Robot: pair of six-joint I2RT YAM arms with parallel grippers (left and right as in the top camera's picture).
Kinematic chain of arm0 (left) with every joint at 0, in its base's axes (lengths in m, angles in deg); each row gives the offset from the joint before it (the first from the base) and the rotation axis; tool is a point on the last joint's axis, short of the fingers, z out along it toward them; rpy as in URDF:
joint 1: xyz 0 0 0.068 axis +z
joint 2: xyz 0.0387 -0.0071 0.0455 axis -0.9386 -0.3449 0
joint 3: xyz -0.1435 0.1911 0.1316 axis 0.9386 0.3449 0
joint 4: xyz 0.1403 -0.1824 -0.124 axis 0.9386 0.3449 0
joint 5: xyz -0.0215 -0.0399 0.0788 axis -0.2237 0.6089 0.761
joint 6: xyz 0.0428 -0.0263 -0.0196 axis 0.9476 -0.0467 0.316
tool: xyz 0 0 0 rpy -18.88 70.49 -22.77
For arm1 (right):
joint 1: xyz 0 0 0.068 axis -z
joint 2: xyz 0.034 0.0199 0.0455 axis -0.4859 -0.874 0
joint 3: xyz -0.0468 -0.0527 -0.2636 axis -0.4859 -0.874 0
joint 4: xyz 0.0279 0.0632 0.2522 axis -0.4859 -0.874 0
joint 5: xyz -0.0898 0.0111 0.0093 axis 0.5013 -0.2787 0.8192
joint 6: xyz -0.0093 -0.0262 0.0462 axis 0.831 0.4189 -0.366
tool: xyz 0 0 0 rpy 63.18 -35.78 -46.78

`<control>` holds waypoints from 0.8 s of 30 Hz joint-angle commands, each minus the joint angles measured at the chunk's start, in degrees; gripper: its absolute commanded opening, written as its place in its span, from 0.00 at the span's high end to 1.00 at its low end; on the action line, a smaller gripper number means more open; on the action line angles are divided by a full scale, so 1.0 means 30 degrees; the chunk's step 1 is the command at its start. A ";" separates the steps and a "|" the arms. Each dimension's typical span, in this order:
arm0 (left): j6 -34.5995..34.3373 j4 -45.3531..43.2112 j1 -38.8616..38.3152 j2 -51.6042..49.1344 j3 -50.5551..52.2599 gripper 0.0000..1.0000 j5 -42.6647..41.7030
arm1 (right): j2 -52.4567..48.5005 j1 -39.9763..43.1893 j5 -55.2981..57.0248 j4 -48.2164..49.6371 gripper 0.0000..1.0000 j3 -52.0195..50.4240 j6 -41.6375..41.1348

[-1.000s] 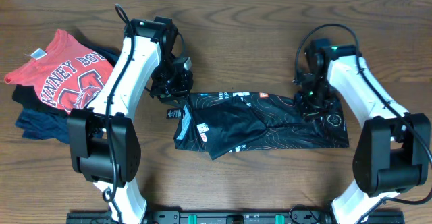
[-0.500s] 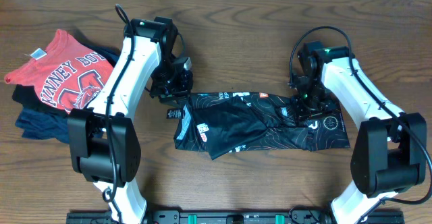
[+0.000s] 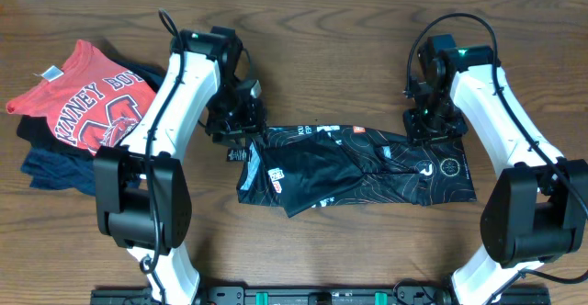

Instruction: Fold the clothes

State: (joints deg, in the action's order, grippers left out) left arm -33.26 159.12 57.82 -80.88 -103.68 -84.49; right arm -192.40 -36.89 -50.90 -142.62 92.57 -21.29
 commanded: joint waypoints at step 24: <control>-0.0029 -0.7577 -0.0226 -0.0532 0.7628 0.20 -0.0138 | 0.0175 0.0532 0.0182 -0.0051 0.51 0.0277 -0.0342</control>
State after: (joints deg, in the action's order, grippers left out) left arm -33.26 136.74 57.71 -81.12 -81.73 -84.62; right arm -192.40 -35.64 -50.71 -142.75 92.57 -21.31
